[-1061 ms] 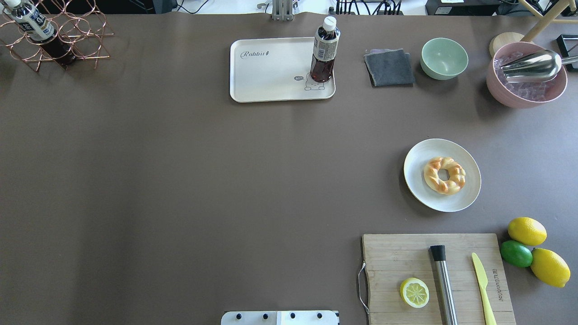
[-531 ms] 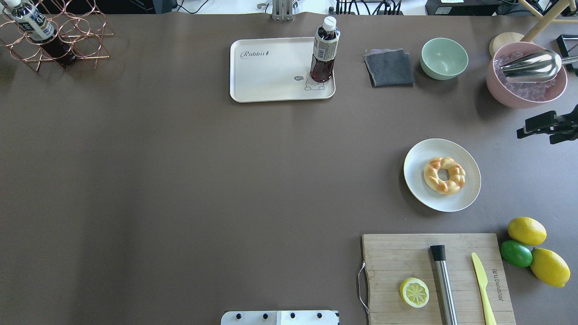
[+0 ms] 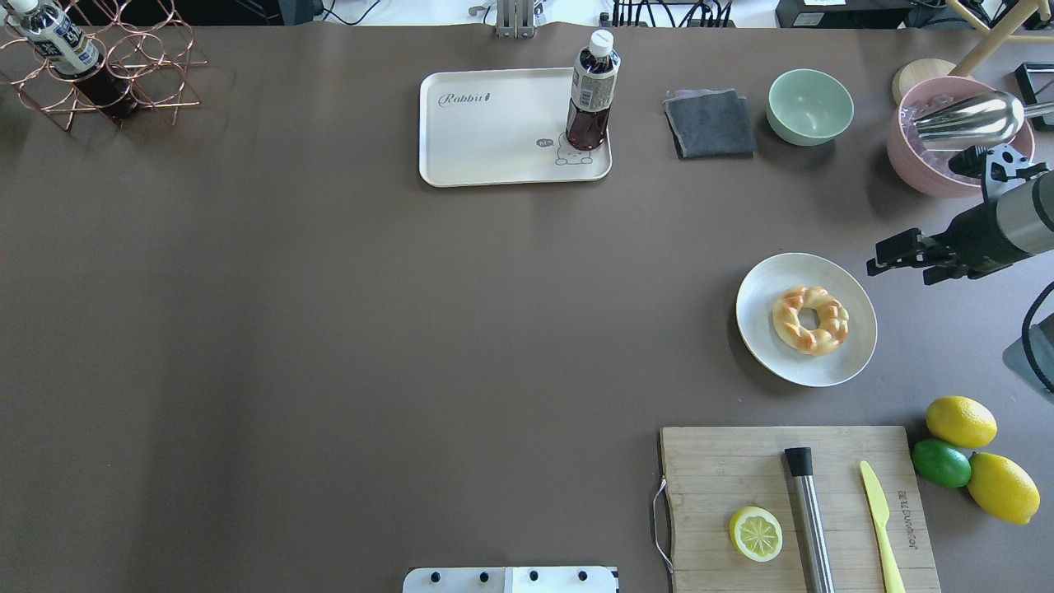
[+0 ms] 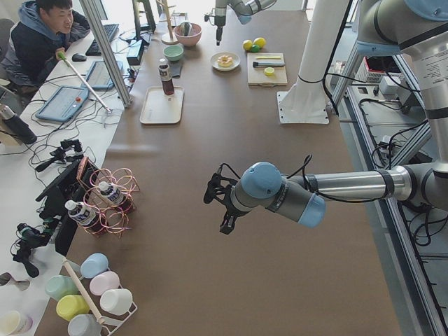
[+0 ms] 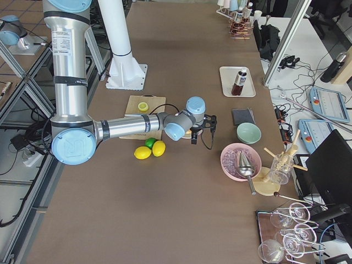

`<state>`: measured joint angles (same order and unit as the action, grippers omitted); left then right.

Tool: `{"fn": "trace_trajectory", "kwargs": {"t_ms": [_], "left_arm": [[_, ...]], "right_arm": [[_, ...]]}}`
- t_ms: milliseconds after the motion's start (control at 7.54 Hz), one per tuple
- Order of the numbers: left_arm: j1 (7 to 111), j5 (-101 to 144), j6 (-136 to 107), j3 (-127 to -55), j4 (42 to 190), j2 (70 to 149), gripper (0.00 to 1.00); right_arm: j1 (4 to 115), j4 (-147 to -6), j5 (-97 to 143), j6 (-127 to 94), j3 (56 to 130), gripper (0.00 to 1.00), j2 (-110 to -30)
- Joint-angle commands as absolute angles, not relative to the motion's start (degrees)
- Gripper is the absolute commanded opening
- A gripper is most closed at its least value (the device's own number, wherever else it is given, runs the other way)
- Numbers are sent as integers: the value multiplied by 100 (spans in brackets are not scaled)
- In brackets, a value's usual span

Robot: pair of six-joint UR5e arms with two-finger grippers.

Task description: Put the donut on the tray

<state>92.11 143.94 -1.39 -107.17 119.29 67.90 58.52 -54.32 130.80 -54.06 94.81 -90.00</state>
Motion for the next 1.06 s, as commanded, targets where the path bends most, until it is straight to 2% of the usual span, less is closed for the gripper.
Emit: {"fn": "trace_trajectory", "kwargs": {"t_ms": [0, 398, 663, 796, 929], "left_arm": [[9220, 14388, -141, -10723, 11927, 6803, 97], [9220, 14379, -141, -10714, 11918, 6803, 97], [9255, 14414, -141, -10723, 11935, 6785, 97], [9255, 14423, -141, -10740, 11936, 6768, 97], [9264, 14414, -141, -10740, 11936, 6768, 97]], "right_arm": [[5354, -5256, 12640, -5449, 9291, 87, -8956], [5238, -5247, 12621, -5449, 9141, 62, -8930], [5221, -5247, 12621, -5449, 9132, 11, -8895], [5212, -5247, 12621, -5441, 9141, 0, -8886], [5212, -5247, 12630, -5440, 9141, 0, -8886]]}}
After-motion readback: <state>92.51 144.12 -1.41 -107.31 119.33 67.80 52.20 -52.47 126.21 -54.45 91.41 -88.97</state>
